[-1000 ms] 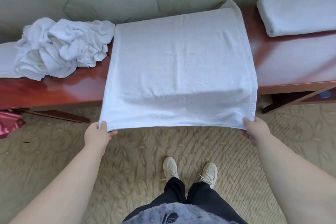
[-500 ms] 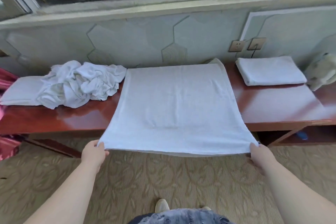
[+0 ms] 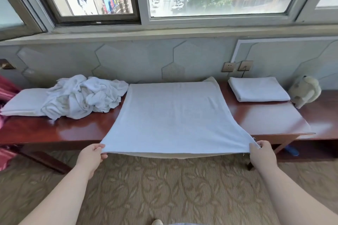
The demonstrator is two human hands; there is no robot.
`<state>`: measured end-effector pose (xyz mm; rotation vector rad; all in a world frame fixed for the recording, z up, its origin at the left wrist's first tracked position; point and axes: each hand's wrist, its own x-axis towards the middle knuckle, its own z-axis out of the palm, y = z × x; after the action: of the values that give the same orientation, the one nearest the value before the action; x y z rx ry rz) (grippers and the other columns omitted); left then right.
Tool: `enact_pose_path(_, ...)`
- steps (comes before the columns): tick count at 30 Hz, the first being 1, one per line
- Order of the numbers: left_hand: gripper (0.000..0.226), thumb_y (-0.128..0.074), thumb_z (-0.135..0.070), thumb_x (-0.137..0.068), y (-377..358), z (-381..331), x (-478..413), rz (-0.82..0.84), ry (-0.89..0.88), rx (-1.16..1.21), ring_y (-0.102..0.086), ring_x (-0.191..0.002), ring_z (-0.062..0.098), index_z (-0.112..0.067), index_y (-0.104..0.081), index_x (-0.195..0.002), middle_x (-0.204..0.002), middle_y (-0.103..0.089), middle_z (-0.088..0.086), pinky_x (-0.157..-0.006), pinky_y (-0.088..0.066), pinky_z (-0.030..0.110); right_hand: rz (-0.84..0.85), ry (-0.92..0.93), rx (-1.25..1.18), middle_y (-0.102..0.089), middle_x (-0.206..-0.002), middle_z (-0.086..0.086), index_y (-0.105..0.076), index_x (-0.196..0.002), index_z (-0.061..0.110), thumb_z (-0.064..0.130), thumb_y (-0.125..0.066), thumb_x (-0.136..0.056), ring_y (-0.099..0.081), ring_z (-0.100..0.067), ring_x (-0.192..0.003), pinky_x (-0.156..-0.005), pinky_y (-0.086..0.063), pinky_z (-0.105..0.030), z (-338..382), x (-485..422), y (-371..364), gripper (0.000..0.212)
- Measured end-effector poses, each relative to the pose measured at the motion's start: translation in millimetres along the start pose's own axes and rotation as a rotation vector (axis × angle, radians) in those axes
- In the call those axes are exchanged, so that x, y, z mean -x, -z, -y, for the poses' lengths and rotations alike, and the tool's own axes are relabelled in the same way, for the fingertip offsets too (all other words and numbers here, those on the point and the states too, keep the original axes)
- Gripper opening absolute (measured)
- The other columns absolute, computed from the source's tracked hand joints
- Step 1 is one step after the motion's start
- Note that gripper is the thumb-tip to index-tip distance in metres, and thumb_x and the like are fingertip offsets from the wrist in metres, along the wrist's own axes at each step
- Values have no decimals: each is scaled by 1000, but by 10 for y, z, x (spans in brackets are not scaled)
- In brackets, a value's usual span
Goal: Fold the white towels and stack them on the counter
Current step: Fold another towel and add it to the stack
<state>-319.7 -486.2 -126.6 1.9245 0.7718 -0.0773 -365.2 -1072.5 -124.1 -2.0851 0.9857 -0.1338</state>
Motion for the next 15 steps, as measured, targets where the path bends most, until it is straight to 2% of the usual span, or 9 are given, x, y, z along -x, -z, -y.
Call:
enact_pose_path(3,28,-40,-9,-105,-10,0,171,-45,6,63,-70,-79,20,-15,-68,-105,-96,-71,11,-71,-54,33,23,9,-26,-61,-89,-8,-47,-107,19,24,-51,-95,-56,-25,-74,-59,-38,-36,23,13,151,14)
enact_pose_path(8,29,-42,-6,-104,-50,91,579,-196,40,227,-66,-75,18,-13,-70,-107,-96,-69,8,-66,-51,30,82,47,-52,-61,-87,-10,-41,-117,26,19,-51,-97,-59,-29,-73,-56,-38,-35,-115,151,414,23)
enact_pose_path(12,27,-45,-7,-103,9,79,784,-219,17,288,-62,-71,16,-13,-70,-108,-89,-69,7,-67,-51,29,68,111,-57,-64,-88,-7,-49,-112,27,20,-51,-99,-60,-28,-72,-57,-39,-35,-218,189,514,14)
enact_pose_path(15,25,-45,-8,-105,74,43,874,-186,26,336,-64,-74,17,-14,-69,-110,-92,-70,10,-69,-51,30,61,102,-164,-69,-93,-4,-61,-99,28,27,-53,-99,-67,-29,-80,-70,-54,-43,-179,202,517,7)
